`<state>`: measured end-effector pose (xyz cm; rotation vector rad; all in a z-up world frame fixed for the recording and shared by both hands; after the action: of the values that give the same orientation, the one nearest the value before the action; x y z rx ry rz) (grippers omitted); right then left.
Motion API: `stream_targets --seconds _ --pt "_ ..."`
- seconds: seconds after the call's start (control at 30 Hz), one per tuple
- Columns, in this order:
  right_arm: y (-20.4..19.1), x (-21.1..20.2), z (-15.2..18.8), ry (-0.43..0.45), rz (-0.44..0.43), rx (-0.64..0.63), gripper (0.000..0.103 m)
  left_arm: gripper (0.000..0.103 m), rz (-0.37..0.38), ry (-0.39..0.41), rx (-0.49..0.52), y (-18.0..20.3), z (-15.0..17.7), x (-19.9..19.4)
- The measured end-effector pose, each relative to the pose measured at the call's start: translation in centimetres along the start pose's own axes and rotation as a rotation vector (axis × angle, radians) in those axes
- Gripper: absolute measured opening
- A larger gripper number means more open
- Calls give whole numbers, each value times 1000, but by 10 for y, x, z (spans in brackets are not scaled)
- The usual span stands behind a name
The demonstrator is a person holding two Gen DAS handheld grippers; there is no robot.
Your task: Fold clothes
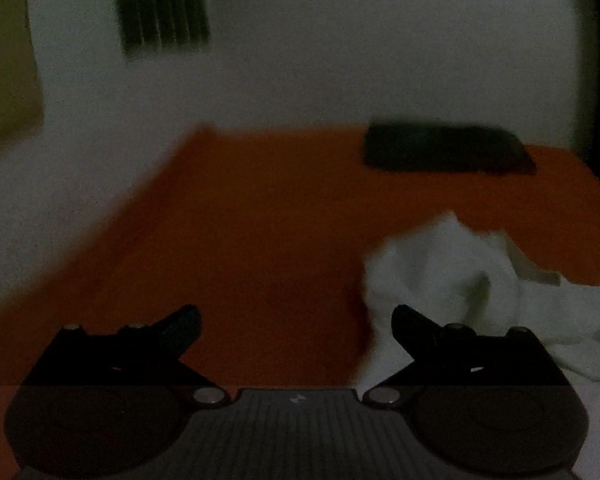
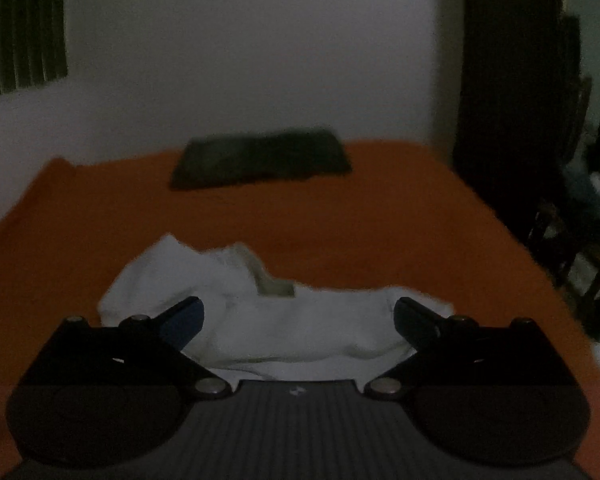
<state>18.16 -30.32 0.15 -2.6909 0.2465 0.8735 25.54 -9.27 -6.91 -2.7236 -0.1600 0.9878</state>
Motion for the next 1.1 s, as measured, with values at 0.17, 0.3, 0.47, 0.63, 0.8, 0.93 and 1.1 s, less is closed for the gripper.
stream_targets --seconds 0.17,0.3,0.47,0.63,0.8,0.93,1.1 --pt "-1 69 24 -12 47 -131 103 103 -25 20 170 22 8 55" --pt "-11 125 41 -104 31 -175 103 103 33 -69 122 19 6 101" --pt "-40 180 50 -118 10 -199 103 103 96 -102 234 12 12 132" --pt "-73 212 73 -126 -77 -335 103 103 54 -83 236 2 5 168" --pt "-76 244 81 -139 -129 -391 45 103 19 -140 111 3 1 212" --pt "9 205 27 58 -88 -38 18 103 83 -132 106 9 1 216" --pt "194 107 -36 261 90 214 18 103 116 -69 138 12 -12 217"
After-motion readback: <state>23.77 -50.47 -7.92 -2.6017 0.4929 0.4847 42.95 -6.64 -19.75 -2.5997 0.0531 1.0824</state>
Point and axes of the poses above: each gripper's, at about its wrist camera, not at the fingertips, and x roughly the way its jaws point, y to its right, z to its underside, the point moved 2 cm from there along x, roughly the way its jaws point, and after that the axes turned 11 degrees about x, right-handed, at the moved point
